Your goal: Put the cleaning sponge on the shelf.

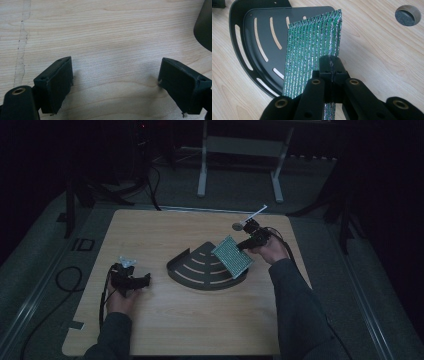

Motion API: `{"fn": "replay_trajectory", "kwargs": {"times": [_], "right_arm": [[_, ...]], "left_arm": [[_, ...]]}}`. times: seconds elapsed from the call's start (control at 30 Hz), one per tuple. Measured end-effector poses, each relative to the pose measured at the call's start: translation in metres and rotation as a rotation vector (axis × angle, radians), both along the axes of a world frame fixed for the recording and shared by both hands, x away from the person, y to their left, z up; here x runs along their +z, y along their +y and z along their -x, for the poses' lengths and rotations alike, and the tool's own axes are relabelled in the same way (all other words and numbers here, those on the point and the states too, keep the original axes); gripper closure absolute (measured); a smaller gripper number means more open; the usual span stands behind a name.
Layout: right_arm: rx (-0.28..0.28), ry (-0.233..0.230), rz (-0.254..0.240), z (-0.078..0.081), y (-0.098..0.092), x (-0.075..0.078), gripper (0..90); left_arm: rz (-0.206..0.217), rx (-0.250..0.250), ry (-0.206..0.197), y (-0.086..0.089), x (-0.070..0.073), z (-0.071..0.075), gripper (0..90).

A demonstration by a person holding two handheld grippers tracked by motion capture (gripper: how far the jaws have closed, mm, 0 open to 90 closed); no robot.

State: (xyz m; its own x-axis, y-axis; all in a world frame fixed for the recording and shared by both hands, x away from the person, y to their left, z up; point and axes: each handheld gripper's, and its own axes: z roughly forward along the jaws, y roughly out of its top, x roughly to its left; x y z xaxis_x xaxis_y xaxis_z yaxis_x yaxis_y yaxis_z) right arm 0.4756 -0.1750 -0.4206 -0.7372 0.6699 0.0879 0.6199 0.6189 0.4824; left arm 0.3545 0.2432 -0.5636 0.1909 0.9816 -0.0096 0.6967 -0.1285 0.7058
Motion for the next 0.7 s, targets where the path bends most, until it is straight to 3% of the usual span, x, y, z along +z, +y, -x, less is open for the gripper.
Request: {"fn": "replay_trajectory", "kwargs": {"times": [0.7], "right_arm": [[0.018, -0.011, 0.049, 0.0, 0.013, -0.015, 89.6]], "left_arm": [[0.001, 0.0, 0.0, 0.0, 0.0, 0.0, 12.9]]}}
